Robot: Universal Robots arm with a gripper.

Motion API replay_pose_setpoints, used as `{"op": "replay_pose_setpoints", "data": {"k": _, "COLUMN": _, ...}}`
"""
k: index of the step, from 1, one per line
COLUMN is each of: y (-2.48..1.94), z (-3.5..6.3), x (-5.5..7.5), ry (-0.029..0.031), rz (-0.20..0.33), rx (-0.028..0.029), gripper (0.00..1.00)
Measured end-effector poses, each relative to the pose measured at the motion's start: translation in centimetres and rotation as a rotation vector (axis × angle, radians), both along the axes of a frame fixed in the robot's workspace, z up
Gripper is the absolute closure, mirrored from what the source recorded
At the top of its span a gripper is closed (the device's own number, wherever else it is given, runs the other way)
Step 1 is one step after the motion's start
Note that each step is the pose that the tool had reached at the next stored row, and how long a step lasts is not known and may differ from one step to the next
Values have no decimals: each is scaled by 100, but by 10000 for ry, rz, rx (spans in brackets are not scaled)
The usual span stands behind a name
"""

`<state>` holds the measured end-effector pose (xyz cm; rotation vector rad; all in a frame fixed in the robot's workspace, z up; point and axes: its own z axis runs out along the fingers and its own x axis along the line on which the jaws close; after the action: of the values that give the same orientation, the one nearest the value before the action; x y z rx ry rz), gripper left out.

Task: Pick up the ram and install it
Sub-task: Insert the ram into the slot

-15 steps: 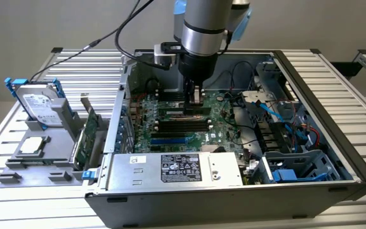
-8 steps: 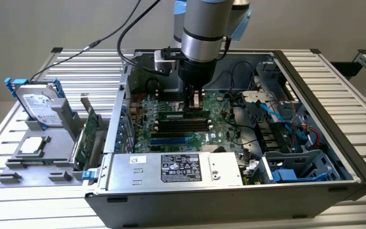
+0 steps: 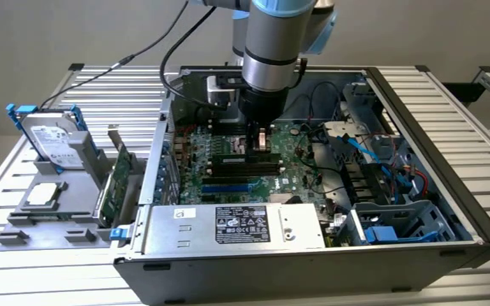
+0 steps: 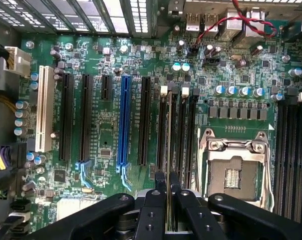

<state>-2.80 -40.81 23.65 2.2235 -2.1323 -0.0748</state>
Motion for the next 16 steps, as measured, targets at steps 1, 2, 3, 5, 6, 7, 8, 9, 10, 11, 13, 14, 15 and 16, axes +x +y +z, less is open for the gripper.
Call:
{"op": "replay_pose_setpoints", "data": {"k": 1, "y": 0, "z": -18, "x": 0, "ry": 1, "rz": 0, "rx": -2, "gripper": 86}}
{"op": "replay_pose_setpoints", "data": {"k": 2, "y": 0, "z": -37, "x": 0, "ry": 2, "rz": 0, "rx": -6, "gripper": 86}}
{"op": "replay_pose_setpoints", "data": {"k": 3, "y": 0, "z": -55, "x": 0, "ry": 1, "rz": 0, "rx": -10, "gripper": 86}}
{"op": "replay_pose_setpoints", "data": {"k": 5, "y": 0, "z": -91, "x": 0, "ry": 0, "rz": 0, "rx": -13, "gripper": 86}}
{"op": "replay_pose_setpoints", "data": {"k": 6, "y": 0, "z": -103, "x": 0, "ry": 0, "rz": 0, "rx": -14, "gripper": 86}}
{"op": "replay_pose_setpoints", "data": {"k": 7, "y": 0, "z": -107, "x": 0, "ry": 1, "rz": 0, "rx": -17, "gripper": 86}}
{"op": "replay_pose_setpoints", "data": {"k": 8, "y": -1, "z": -107, "x": 0, "ry": 1, "rz": -1, "rx": -19, "gripper": 86}}
{"op": "replay_pose_setpoints", "data": {"k": 9, "y": -1, "z": -107, "x": 0, "ry": 1, "rz": -2, "rx": -20, "gripper": 86}}
{"op": "replay_pose_setpoints", "data": {"k": 10, "y": -1, "z": -107, "x": 0, "ry": 1, "rz": -2, "rx": -20, "gripper": 86}}
{"op": "replay_pose_setpoints", "data": {"k": 11, "y": 0, "z": -107, "x": 2, "ry": 3, "rz": -1, "rx": -19, "gripper": 86}}
{"op": "replay_pose_setpoints", "data": {"k": 13, "y": 0, "z": -107, "x": 7, "ry": 4, "rz": -4, "rx": -16, "gripper": 86}}
{"op": "replay_pose_setpoints", "data": {"k": 14, "y": 0, "z": -107, "x": 10, "ry": 4, "rz": -14, "rx": -16, "gripper": 86}}
{"op": "replay_pose_setpoints", "data": {"k": 15, "y": 0, "z": -107, "x": 13, "ry": 4, "rz": -27, "rx": -17, "gripper": 86}}
{"op": "replay_pose_setpoints", "data": {"k": 16, "y": -1, "z": -106, "x": 16, "ry": 4, "rz": -35, "rx": -18, "gripper": 86}}
